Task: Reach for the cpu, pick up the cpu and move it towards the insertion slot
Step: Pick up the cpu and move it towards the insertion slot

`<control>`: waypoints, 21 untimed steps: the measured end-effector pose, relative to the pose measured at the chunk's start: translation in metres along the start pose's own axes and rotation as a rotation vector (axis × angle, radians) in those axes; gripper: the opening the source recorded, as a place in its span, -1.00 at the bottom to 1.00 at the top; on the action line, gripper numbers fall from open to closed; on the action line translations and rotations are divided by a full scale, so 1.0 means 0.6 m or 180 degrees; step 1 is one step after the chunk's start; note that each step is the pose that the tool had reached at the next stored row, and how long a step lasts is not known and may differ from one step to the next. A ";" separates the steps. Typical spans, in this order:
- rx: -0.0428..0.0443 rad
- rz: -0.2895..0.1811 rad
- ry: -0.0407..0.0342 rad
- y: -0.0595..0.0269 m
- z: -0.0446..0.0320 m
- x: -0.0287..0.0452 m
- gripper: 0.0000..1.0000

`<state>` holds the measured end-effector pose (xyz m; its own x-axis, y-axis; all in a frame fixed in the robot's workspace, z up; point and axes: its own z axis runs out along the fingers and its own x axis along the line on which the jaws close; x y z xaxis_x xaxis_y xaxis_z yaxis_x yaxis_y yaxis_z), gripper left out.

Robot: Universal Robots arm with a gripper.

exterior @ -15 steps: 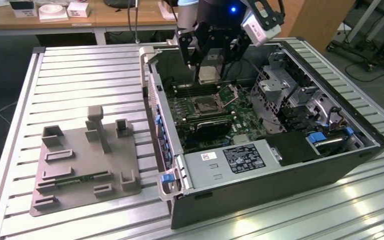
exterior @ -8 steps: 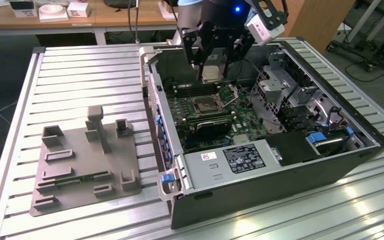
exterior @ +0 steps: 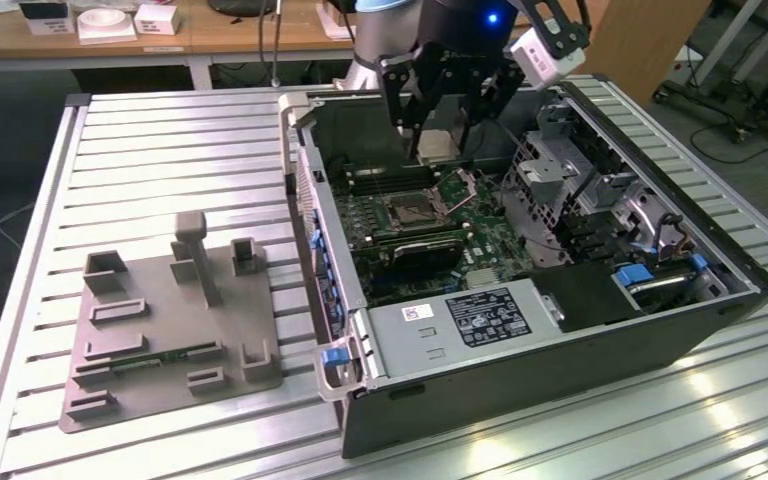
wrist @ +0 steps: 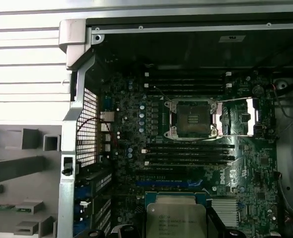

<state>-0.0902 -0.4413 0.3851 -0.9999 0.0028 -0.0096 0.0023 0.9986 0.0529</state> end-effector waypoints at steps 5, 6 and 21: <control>0.0000 0.0000 0.0000 0.002 0.000 -0.010 0.09; 0.0001 0.0000 0.0000 0.002 0.000 -0.013 0.09; 0.0002 0.0000 0.0000 0.008 0.001 -0.054 0.09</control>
<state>-0.0580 -0.4367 0.3849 -1.0000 0.0028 -0.0096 0.0023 0.9986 0.0524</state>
